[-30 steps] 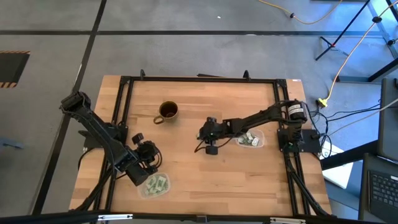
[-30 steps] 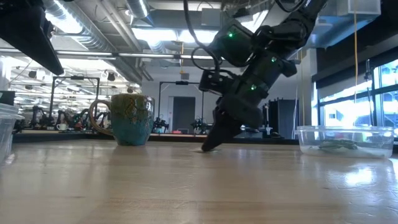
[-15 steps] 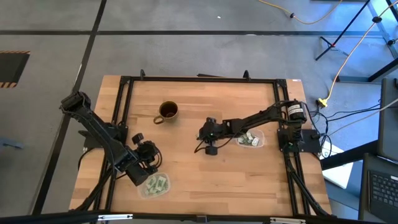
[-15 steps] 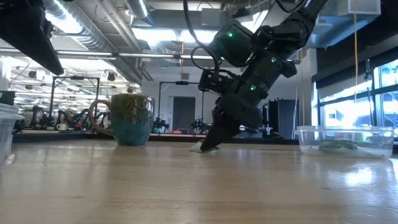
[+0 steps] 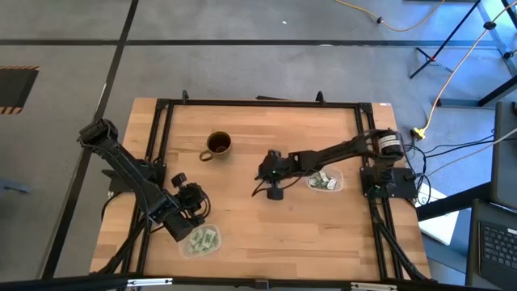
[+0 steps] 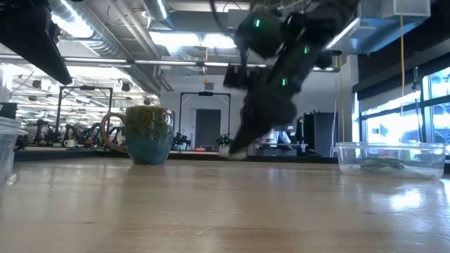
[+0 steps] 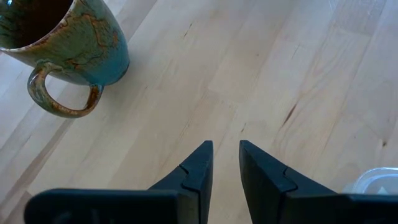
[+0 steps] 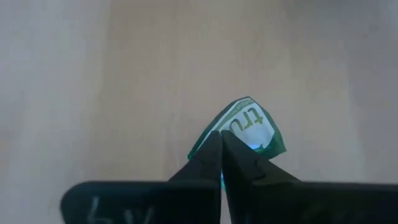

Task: Pick and place Stevia / Truvia into bins
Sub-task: Put the truvia packet into the top transparent container

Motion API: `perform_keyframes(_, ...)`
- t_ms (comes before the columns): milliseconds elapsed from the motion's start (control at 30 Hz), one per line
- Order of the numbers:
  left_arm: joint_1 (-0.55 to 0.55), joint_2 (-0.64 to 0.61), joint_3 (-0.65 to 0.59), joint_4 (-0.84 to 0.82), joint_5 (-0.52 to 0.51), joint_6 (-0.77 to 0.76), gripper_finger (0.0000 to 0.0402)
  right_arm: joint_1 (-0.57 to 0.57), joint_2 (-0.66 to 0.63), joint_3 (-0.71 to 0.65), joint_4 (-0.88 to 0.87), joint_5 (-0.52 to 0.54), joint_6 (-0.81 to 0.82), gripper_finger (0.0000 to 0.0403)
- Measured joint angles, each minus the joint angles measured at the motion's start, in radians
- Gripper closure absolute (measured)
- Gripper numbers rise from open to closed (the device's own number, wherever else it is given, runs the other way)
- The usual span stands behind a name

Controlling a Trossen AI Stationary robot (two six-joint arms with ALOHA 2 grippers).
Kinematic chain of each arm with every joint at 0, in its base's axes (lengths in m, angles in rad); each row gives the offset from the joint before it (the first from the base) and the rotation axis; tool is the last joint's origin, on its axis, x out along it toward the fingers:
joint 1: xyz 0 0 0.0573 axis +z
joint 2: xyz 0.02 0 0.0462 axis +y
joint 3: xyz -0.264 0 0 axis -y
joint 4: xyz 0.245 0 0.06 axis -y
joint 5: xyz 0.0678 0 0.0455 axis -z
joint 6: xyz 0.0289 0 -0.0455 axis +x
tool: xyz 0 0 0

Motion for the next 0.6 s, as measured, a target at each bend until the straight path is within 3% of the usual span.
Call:
perform_keyframes(300,0.000,0.000,0.000,0.003,0.002,0.000,0.0329,0.081,-0.234,0.007,-0.243,0.000,0.070,0.0398)
perform_keyframes(467,0.000,0.000,0.000,0.009,0.034,0.000,0.0329,0.168,-0.409,-0.034,-0.487,0.001,0.258,0.0398)
perform_keyframes(600,0.000,0.000,0.000,0.012,0.034,0.000,0.0329,0.236,-0.520,-0.105,-0.645,0.068,0.470,0.0397)
